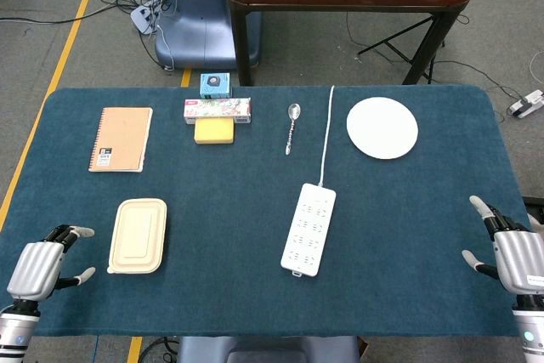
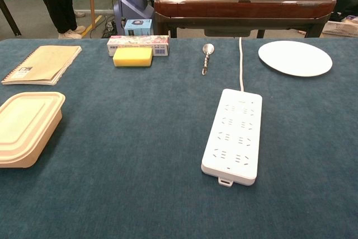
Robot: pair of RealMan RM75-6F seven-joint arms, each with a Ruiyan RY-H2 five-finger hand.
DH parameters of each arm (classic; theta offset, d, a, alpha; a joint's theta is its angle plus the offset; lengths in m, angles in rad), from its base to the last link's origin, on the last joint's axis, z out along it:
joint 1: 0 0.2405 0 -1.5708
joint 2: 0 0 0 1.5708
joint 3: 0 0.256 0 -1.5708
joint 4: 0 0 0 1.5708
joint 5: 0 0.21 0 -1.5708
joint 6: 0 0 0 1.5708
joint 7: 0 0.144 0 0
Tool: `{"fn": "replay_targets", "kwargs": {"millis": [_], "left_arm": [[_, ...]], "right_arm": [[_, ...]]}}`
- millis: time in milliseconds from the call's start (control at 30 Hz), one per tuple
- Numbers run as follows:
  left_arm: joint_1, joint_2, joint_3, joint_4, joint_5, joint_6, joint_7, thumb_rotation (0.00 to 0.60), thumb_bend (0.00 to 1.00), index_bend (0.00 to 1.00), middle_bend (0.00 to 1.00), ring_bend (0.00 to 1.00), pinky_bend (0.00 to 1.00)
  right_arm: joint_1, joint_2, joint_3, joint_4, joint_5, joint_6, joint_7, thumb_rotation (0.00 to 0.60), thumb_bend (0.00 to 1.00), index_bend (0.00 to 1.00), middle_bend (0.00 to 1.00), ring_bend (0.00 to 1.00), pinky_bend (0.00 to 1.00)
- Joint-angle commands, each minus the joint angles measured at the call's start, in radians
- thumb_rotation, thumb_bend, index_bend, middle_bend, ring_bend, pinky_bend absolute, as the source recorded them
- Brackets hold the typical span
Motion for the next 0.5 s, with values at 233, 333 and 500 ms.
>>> {"fn": "replay_targets", "kwargs": {"millis": [233,333,500], "left_arm": [[0.01,0.005,0.002,0.004,-0.008,0.008,-0.003,0.6,0.13,0.39,0.36,0.26,0.55],[0.014,0.008,0.002,0.002,-0.011,0.012,-0.01,0.6,0.13,0.39,0.36,0.26,0.55],[0.014,0.013,0.001,-0.001,-0.007,0.016,-0.018,0.6,0.13,0.39,0.36,0.26,0.55]], "right_arm": [[0.049,-0.008,0.017,-0.01,0.005,-0.093,-0.038,0.6,0.0,0.12,0.27,0.37,0.53],[0.086,-0.019,0.036,-0.01,0.003,-0.135,-0.055,0.6,0.01,0.12,0.33,0.43,0.59],[0.19,-0.005,0.081,-0.063,0.027,-0.266,-0.145,0.6,0.12,0.12,0.58,0.73,0.81]]}}
